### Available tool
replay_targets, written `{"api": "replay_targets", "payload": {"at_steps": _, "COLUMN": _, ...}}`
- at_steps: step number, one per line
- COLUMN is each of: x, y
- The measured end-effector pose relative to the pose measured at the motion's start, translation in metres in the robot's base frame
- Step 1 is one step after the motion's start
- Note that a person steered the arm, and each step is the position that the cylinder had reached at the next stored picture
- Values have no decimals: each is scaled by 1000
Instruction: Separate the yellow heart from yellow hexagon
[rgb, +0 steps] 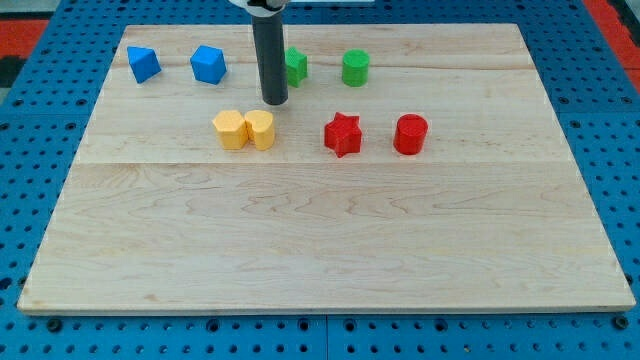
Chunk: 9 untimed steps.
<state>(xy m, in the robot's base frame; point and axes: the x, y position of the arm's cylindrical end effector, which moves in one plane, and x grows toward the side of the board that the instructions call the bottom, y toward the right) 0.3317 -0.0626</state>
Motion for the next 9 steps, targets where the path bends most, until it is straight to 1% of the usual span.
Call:
{"api": "replay_targets", "payload": {"at_steps": 2, "x": -18, "y": -19}}
{"api": "replay_targets", "payload": {"at_steps": 3, "x": -4, "y": -19}}
{"api": "replay_targets", "payload": {"at_steps": 4, "x": 35, "y": -31}}
{"api": "replay_targets", "payload": {"at_steps": 5, "x": 75, "y": -26}}
{"api": "replay_targets", "payload": {"at_steps": 6, "x": 103, "y": 2}}
{"api": "replay_targets", "payload": {"at_steps": 7, "x": 96, "y": 1}}
{"api": "replay_targets", "payload": {"at_steps": 8, "x": 93, "y": 17}}
{"api": "replay_targets", "payload": {"at_steps": 9, "x": 112, "y": 50}}
